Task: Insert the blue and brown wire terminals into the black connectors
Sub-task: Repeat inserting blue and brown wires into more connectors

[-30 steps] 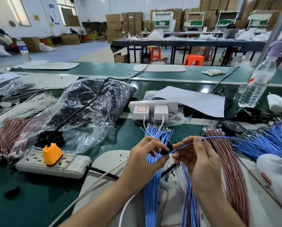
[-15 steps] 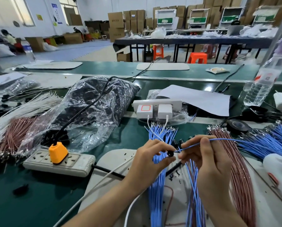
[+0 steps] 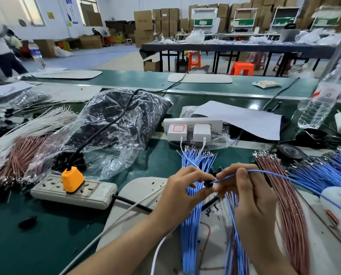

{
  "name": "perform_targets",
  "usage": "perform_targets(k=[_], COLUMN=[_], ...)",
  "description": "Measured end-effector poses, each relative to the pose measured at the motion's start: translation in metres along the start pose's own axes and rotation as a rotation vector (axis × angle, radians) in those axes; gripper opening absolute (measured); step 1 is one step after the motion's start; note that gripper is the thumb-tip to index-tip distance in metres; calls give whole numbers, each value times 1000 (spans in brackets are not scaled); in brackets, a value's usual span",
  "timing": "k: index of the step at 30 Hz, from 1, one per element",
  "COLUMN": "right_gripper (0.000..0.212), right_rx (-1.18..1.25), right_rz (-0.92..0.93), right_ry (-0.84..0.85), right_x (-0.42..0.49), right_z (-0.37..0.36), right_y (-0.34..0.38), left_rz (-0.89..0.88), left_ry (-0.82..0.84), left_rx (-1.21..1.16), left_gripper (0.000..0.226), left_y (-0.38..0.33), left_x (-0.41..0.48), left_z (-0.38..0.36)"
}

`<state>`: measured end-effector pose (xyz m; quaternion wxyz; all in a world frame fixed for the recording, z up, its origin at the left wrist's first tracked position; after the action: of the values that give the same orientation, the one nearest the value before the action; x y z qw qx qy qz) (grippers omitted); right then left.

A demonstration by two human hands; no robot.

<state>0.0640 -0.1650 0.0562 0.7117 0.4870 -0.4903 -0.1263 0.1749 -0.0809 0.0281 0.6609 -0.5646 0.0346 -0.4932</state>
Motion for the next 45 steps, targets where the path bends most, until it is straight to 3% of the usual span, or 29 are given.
perform_targets(k=[14,22,26,35,45], right_gripper=[23,28,33,35,30], right_rx=[-258,-87,100,229,187], right_rz=[81,-301,-487,-631,-660], right_ry=[92,162,136,105,136], right_x=[2,2,1,-3,-4], right_z=[-8,-12,-9,-9,-9], right_y=[-4,-38,-51,-62,-63], left_rz=[-71,-14,-93,-174,-159], left_ry=[-35,-171,-127,-116,-178], left_rx=[36,-39,-7,31,23], left_gripper=[20,31,19,17,8], left_y=[-3,-2,-10,-16,-14], left_x=[1,-1,-2,-3,-6], left_z=[0,9,5,5,8])
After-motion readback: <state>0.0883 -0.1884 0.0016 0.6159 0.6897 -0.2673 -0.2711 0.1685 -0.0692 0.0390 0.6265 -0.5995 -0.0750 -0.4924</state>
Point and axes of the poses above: each hand's wrist, its own x-axis towards the middle knuckle, its own z-axis out of the back of the hand, y = z × x, the point moved 7 cm from there along x, towards the middle knuckle, and after that the axes turned 6 degrees about -x, right-handed, at the moved point
